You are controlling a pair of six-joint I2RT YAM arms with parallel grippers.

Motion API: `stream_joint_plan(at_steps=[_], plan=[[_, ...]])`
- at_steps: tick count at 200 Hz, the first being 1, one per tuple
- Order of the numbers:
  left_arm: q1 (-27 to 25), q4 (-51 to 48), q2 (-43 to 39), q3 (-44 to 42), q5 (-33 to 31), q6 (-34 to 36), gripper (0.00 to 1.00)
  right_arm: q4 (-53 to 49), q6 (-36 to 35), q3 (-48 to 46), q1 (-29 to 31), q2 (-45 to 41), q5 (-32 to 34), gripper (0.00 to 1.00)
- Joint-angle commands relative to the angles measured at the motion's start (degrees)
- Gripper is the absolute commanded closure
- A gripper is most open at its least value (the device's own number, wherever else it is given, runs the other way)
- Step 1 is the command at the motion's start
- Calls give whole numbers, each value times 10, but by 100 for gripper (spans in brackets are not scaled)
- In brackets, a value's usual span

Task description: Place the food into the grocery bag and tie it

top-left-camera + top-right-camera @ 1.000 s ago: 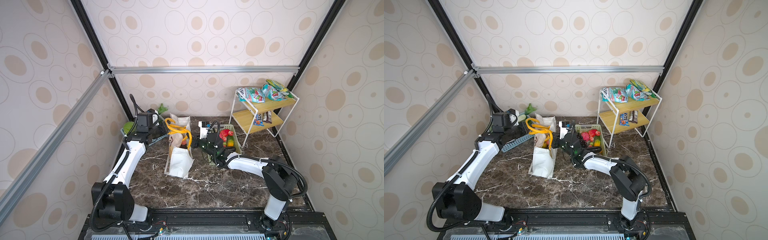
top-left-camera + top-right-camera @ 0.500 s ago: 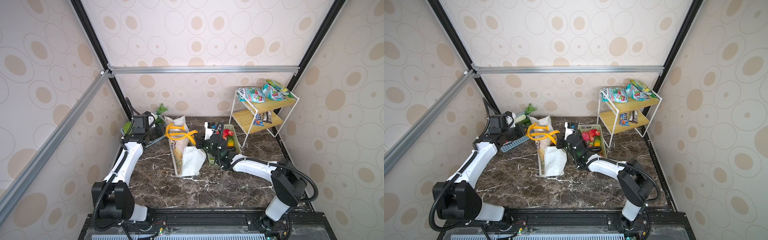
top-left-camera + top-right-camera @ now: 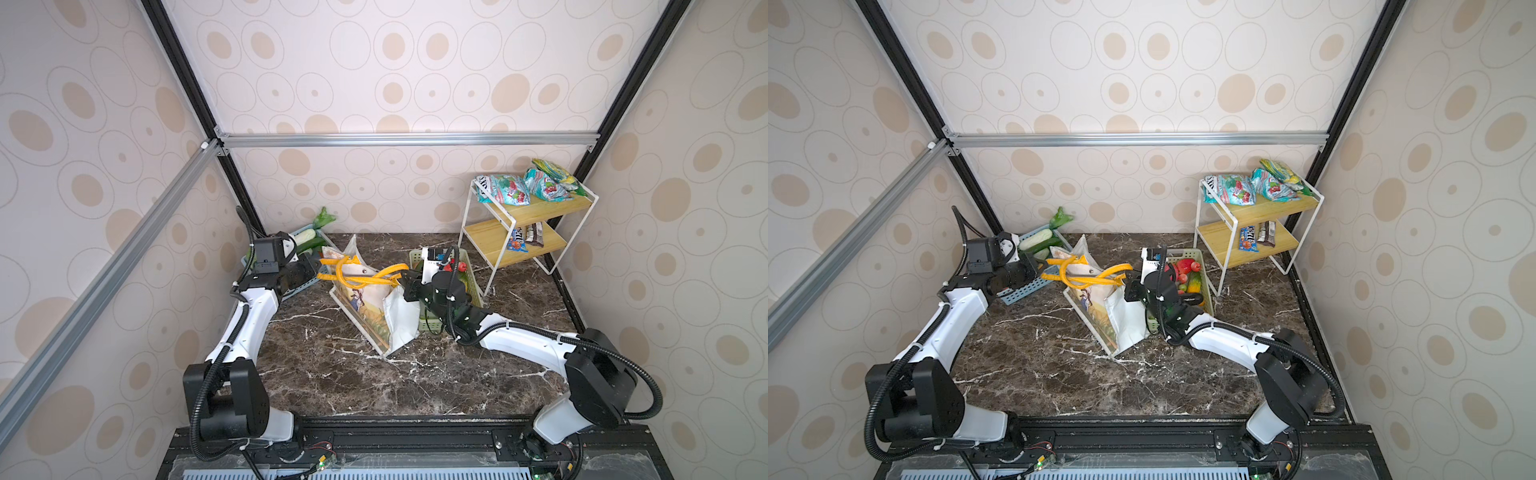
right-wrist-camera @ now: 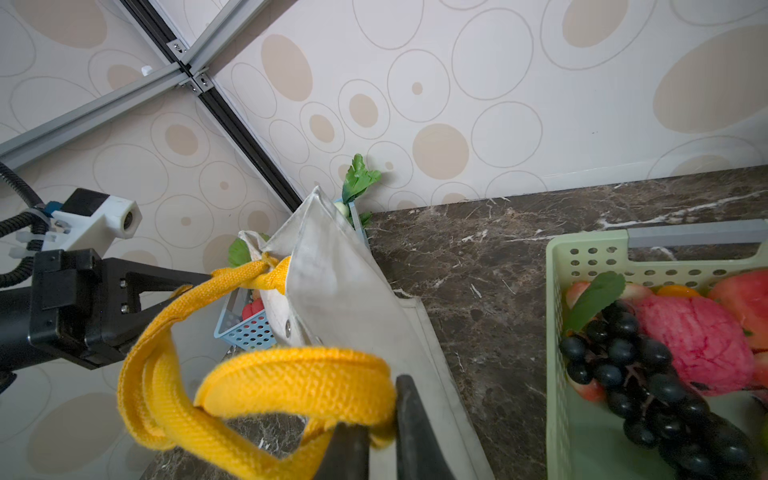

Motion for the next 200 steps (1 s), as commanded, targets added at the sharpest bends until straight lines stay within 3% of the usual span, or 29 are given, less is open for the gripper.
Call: stream_joint_plan(at_steps=[1,35,68,124,159,200], plan=[[49,28,-10,-10,-64,-11,100,-19,10,-6,-25,-32,42,86],[59,39,-5,9,-69,-21,100,-42,30,34,-19,-18,-41,86],[61,44,2,20,-92,-23,100,-78,10,76,20,-18,-45,86],[81,57,11,-8,-113,-25,100,-64,29,1,11,-110,73,87],[99,62,15,-8,-119,-28,100,-60,114,-63,-25,-143,82,87],[112,73,20,-11,-115,-30,100,-94,156,-84,-32,-142,89,88]])
